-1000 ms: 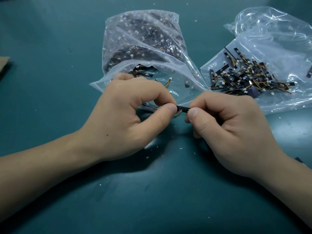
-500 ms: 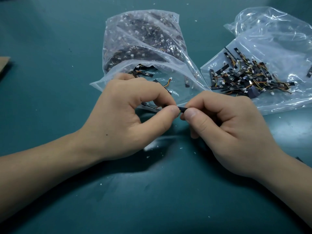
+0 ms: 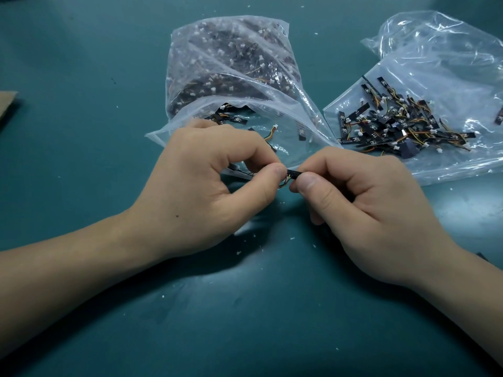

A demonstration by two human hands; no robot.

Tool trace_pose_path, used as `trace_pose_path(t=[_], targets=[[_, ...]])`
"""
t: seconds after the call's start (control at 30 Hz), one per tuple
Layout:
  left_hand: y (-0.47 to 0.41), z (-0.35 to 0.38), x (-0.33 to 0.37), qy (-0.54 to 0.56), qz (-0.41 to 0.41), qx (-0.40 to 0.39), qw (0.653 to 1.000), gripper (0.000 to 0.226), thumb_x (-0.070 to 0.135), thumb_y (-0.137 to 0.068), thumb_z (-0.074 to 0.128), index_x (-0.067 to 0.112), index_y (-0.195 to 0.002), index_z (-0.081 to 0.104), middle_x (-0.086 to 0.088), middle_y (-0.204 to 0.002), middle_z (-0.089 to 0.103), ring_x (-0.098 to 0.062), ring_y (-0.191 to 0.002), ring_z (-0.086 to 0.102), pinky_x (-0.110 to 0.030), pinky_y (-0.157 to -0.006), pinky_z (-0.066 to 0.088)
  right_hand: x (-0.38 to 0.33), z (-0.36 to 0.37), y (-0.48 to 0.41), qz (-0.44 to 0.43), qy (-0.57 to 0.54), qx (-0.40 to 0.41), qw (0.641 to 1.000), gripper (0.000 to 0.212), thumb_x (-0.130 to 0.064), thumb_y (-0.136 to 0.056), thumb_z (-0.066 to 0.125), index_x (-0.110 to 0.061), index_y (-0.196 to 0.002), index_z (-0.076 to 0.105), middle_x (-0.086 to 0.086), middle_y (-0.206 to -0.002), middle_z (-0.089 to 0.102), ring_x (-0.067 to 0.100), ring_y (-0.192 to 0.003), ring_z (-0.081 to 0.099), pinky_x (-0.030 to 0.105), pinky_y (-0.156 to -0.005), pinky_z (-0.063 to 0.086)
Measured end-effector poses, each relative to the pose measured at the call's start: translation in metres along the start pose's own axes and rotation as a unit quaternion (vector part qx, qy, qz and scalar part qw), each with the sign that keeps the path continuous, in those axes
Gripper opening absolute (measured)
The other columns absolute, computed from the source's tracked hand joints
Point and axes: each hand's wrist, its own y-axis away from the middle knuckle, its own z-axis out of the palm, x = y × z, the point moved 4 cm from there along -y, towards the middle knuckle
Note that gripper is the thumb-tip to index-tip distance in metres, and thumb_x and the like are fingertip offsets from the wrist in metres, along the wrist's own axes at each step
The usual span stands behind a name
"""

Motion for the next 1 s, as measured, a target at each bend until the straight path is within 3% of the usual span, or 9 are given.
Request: trace_pose_path(t=[0.2,0.43,0.57,0.67,0.73,0.8,0.87,1.0], targets=[[-0.0002,-0.0005,-0.0014,0.016,0.000,-0.015,1.000,0.012,0.021,-0.090,0.068,0.019,-0.079,0.073,0.020,-0.078,0.068,-0.002,-0.077,0.063,-0.020,-0.083,0.041,-0.0025,-0.0006,-0.0004,-0.011,-0.004,0.004,1.000,0.016,-0.024,-0.101,0.060,-0.023,-0.089,0.071,-0.005,-0.062,0.064,0.009,-0.052,0.053,0.011,-0.053,0.035],[0.0000,0.0007,-0.0011,0.011,0.000,-0.015,1.000,0.010,0.018,-0.089,0.070,0.017,-0.079,0.073,0.018,-0.076,0.067,-0.007,-0.076,0.062,-0.024,-0.083,0.041,-0.0014,-0.0007,-0.0003,0.002,-0.026,0.001,1.000,0.016,-0.025,-0.099,0.060,-0.023,-0.087,0.070,-0.005,-0.063,0.067,0.011,-0.050,0.055,0.013,-0.052,0.037],[0.0004,0.0006,-0.0002,0.011,0.005,-0.015,1.000,0.010,0.017,-0.088,0.069,0.014,-0.079,0.074,0.013,-0.076,0.070,-0.010,-0.074,0.064,-0.028,-0.084,0.043,-0.0022,0.0005,-0.0008,-0.001,-0.016,0.000,1.000,0.008,-0.024,-0.098,0.062,-0.025,-0.092,0.068,-0.007,-0.069,0.069,0.017,-0.057,0.061,0.025,-0.055,0.045],[0.0000,0.0012,0.0001,0.000,0.008,-0.017,1.000,0.011,0.017,-0.088,0.070,0.015,-0.078,0.073,0.016,-0.075,0.068,-0.008,-0.073,0.062,-0.025,-0.085,0.042,-0.0014,-0.0001,-0.0005,0.001,-0.026,-0.001,1.000,0.009,-0.022,-0.098,0.062,-0.023,-0.090,0.067,-0.010,-0.068,0.070,0.012,-0.056,0.061,0.015,-0.056,0.042],[0.0002,0.0019,0.0003,-0.007,0.009,-0.022,1.000,0.011,0.017,-0.088,0.069,0.016,-0.078,0.072,0.018,-0.075,0.066,-0.008,-0.074,0.061,-0.021,-0.084,0.041,-0.0012,-0.0004,-0.0001,0.000,-0.018,-0.002,1.000,0.008,-0.022,-0.097,0.062,-0.024,-0.091,0.067,-0.011,-0.069,0.070,0.014,-0.058,0.064,0.021,-0.056,0.046],[0.0003,0.0020,-0.0003,-0.003,0.008,-0.024,1.000,0.011,0.018,-0.088,0.068,0.016,-0.078,0.072,0.017,-0.074,0.066,-0.008,-0.075,0.061,-0.019,-0.083,0.040,-0.0011,0.0005,0.0003,0.001,-0.014,-0.002,1.000,0.007,-0.024,-0.097,0.063,-0.023,-0.093,0.068,-0.012,-0.073,0.072,0.019,-0.059,0.066,0.036,-0.058,0.051],[0.0000,0.0020,-0.0007,0.003,0.005,-0.026,1.000,0.010,0.017,-0.088,0.067,0.016,-0.079,0.072,0.015,-0.074,0.067,-0.006,-0.075,0.062,-0.019,-0.083,0.040,-0.0009,0.0005,0.0005,0.003,-0.021,-0.001,1.000,0.005,-0.023,-0.097,0.063,-0.024,-0.096,0.068,-0.013,-0.076,0.074,0.022,-0.062,0.068,0.040,-0.059,0.053],[-0.0006,0.0026,-0.0008,0.009,0.004,-0.030,1.000,0.007,0.016,-0.089,0.068,0.017,-0.085,0.074,0.014,-0.078,0.070,-0.002,-0.080,0.065,-0.018,-0.084,0.042,-0.0004,-0.0011,0.0007,0.006,-0.034,-0.002,0.999,0.005,-0.021,-0.097,0.063,-0.024,-0.095,0.066,-0.012,-0.075,0.074,0.015,-0.053,0.061,0.028,-0.051,0.048]])
